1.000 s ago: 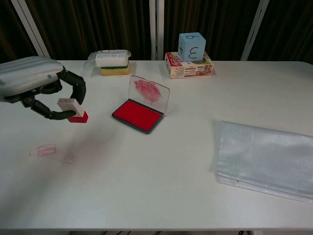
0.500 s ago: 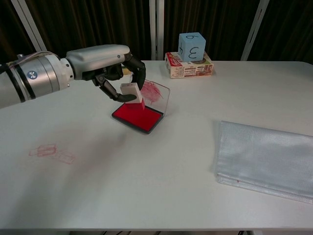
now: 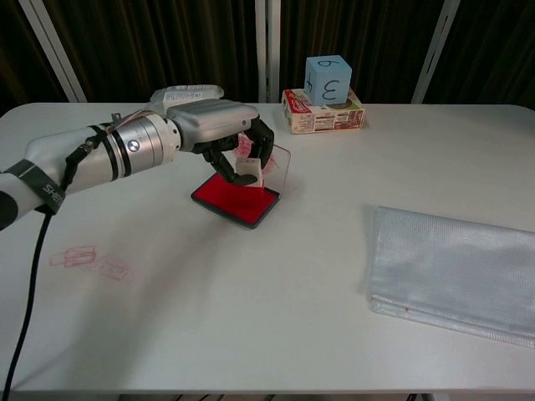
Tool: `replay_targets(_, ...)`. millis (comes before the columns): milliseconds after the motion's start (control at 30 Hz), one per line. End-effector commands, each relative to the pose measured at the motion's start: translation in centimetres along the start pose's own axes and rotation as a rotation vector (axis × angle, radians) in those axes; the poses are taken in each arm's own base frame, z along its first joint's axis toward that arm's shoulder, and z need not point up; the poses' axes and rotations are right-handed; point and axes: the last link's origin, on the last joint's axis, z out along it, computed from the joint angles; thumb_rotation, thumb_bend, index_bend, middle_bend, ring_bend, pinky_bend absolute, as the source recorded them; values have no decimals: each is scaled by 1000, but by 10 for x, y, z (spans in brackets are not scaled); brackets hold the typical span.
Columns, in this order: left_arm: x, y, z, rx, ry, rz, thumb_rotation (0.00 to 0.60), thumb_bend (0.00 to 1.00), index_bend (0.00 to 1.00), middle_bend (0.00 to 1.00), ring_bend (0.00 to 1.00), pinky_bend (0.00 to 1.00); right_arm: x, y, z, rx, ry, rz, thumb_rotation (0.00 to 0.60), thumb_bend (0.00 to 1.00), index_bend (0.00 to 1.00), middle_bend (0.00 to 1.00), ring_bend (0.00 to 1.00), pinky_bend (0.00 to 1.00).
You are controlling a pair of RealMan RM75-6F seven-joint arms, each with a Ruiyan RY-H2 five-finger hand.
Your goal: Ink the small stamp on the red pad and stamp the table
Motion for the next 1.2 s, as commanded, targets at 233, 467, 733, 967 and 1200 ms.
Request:
replay_targets(233,-18,-4,6,38,-46,-5,600,489,598,626,1000,1000,-2,4,-4,-15,-3,5,600,191,0,0,0,0)
replay_targets(467,-30,-15,2,81,-74,-42,600,493,599,627,1000,1000,-3,4,-5,-12,-9,0,600,191,0,0,0,0)
replay_targets(733,-16,-20,0,62,-20,-72,600,494,599,626,1000,1000,-5,1,-4,-6,-11,-1,600,193,0,0,0,0)
replay_targets(967,35,-31,-21,29,66,-151,600,493,598,626,1000,1000,-6,-1,1,3,-20,-1,600,195,0,0,0,0)
replay_targets(1200,57,-51,-126,77,68,-93,600,422,597,626,1000,1000,-8,-3,6,20,-23,9,600,195,0,0,0,0)
